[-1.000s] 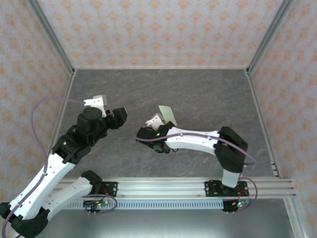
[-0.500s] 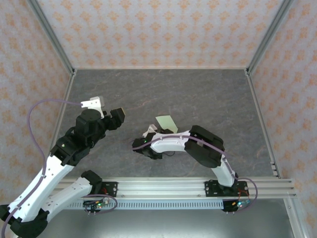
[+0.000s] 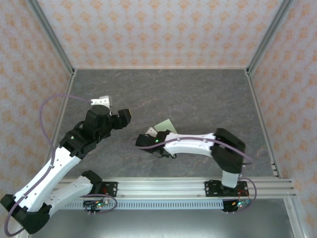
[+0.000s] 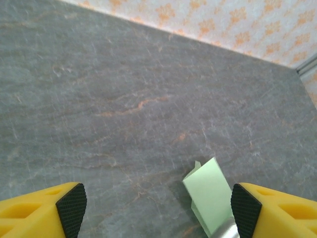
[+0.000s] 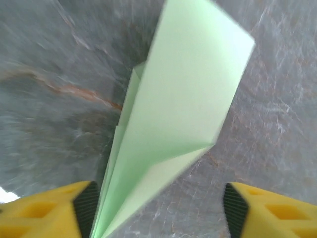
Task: Fold a paper plane with a square sheet of paper (fold left side to right side)
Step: Turn over the paper at the center of the table, then fold the wing for the fifth time at the center of the table.
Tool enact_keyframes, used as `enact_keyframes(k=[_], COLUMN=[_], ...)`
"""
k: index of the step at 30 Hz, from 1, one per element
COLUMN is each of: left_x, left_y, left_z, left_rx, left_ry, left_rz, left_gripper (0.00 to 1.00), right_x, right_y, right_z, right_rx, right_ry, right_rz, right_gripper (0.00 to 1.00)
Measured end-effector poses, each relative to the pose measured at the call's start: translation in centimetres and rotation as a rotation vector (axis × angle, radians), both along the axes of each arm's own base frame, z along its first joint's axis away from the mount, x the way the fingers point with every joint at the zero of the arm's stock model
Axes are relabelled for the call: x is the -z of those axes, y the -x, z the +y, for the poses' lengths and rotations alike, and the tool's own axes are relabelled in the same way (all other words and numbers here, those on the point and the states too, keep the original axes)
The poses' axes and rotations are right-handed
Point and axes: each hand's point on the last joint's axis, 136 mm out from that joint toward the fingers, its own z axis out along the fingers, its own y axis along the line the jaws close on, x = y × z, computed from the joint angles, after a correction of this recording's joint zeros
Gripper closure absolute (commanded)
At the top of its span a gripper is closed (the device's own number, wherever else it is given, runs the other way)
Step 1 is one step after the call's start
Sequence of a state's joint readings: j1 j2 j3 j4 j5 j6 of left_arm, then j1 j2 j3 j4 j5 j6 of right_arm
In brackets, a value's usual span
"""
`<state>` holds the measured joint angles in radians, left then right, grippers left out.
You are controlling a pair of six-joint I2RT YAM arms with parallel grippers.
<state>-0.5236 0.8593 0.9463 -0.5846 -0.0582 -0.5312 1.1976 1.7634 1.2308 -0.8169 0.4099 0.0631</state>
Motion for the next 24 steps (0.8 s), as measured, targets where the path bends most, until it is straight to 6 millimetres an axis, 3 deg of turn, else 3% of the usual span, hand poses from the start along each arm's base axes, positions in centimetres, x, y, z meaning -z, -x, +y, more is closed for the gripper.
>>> enact_keyframes(k=[2, 6, 10, 13, 16, 19, 24], left_x=[1.0, 4.0, 8.7, 12.4, 14.6, 16.2, 19.2], left_y=[-0.4, -1.3, -2.0, -2.2, -2.6, -3.2, -3.8], left_z=[-0.9, -3.7, -7.1, -9.3, -11.2, -13.1, -14.8], left_rx=[0.021, 0.090, 0.166, 0.204, 0.237, 0.268, 0.288], left_ry=[0.014, 0.076, 0.172, 0.241, 0.293, 0.338, 0.361], left_rz=[0.038, 0.133, 0.263, 0.359, 0.421, 0.451, 0.513], left_gripper=[0.19, 0.19, 0.21, 0.23, 0.25, 0.27, 0.29], right_x=[-2.5, -6.6, -8.3, -8.3, -7.7, -6.5, -3.9], right_y=[0.6, 1.5, 0.7, -0.1, 0.0, 0.1, 0.1], right_z=[0.0, -1.5, -5.5, -9.0, -11.1, -12.5, -13.1], right_rx=[0.006, 0.041, 0.184, 0.320, 0.414, 0.507, 0.626], right_ry=[-0.124, -0.356, -0.607, -0.797, -0.980, -1.123, -1.261], right_rz=[-0.008, -0.030, -0.036, -0.047, -0.034, -0.002, 0.093], right_gripper=[0.12, 0.07, 0.00, 0.00, 0.00, 0.00, 0.00])
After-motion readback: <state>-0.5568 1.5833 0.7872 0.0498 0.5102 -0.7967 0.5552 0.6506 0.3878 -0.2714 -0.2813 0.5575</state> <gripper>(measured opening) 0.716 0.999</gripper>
